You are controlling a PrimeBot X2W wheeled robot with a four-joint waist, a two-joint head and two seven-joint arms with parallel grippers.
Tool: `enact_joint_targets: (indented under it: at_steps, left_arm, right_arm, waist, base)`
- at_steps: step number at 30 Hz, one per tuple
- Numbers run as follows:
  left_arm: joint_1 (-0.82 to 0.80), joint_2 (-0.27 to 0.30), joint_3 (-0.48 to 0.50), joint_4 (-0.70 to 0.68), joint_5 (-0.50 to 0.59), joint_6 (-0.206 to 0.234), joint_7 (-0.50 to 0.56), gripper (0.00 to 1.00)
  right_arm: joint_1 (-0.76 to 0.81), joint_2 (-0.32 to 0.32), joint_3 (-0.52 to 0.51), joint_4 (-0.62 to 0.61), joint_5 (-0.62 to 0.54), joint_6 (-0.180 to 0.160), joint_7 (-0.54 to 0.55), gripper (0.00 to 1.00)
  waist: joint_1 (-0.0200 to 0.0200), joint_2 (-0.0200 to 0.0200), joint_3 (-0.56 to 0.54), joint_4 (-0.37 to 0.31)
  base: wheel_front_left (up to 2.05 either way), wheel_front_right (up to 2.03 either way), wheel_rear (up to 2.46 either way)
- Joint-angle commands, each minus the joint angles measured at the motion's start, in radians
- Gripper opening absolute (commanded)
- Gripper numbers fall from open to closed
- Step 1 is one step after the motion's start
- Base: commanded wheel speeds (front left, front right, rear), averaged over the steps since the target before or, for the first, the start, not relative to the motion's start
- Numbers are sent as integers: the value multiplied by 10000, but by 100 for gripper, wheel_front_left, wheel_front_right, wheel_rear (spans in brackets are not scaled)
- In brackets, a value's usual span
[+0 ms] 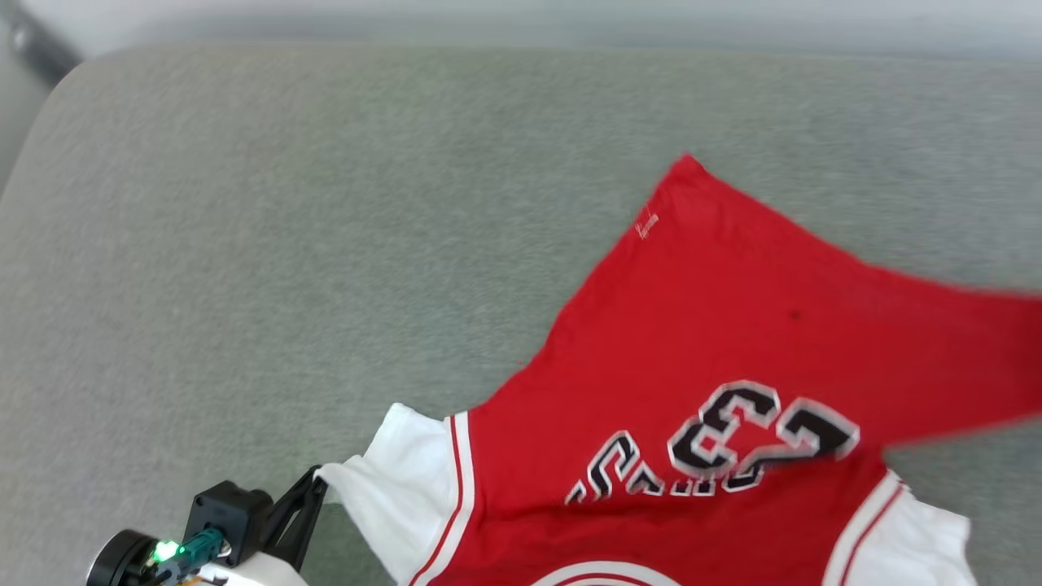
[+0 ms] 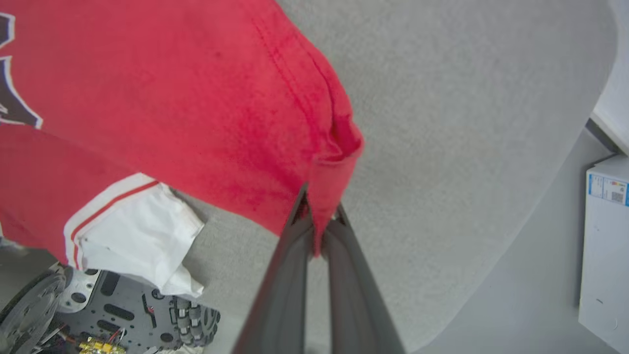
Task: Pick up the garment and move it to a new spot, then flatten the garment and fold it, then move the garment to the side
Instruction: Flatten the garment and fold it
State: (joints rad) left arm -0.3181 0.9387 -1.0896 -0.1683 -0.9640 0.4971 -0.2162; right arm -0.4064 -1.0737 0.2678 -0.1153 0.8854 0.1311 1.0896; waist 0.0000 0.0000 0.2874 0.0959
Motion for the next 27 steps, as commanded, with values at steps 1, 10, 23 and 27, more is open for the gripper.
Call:
enact_joint_targets:
  at_steps: [1, 10, 23, 27]
  left_arm:
    - [110, 60, 37, -17, -8, 44, -87, 0]
    - [401, 249, 126, -63, -144, -28, -194, 0]
    - [382, 300, 130, 10, -154, -117, -194, 0]
    - [278, 221, 69, -32, -65, -141, -121, 0]
  right_arm:
    - [380, -77, 7, -41, 38, -8, -83, 0]
    - [5037, -200, -434, 164, 610, -8, -1708, 0]
    - [6645, 836, -1487, 65, 187, -8, -3472, 100]
    - [6016, 656, -2363, -425, 207, -8, -3569, 100]
  waist:
    - [0, 0, -360, -412]
    - [0, 0, -563, -957]
    - [0, 0, -574, -1076]
    - [0, 0, -613, -948]
  base:
    - [0, 0, 0]
    - [0, 0, 0]
    - [0, 0, 0]
    - [0, 0, 0]
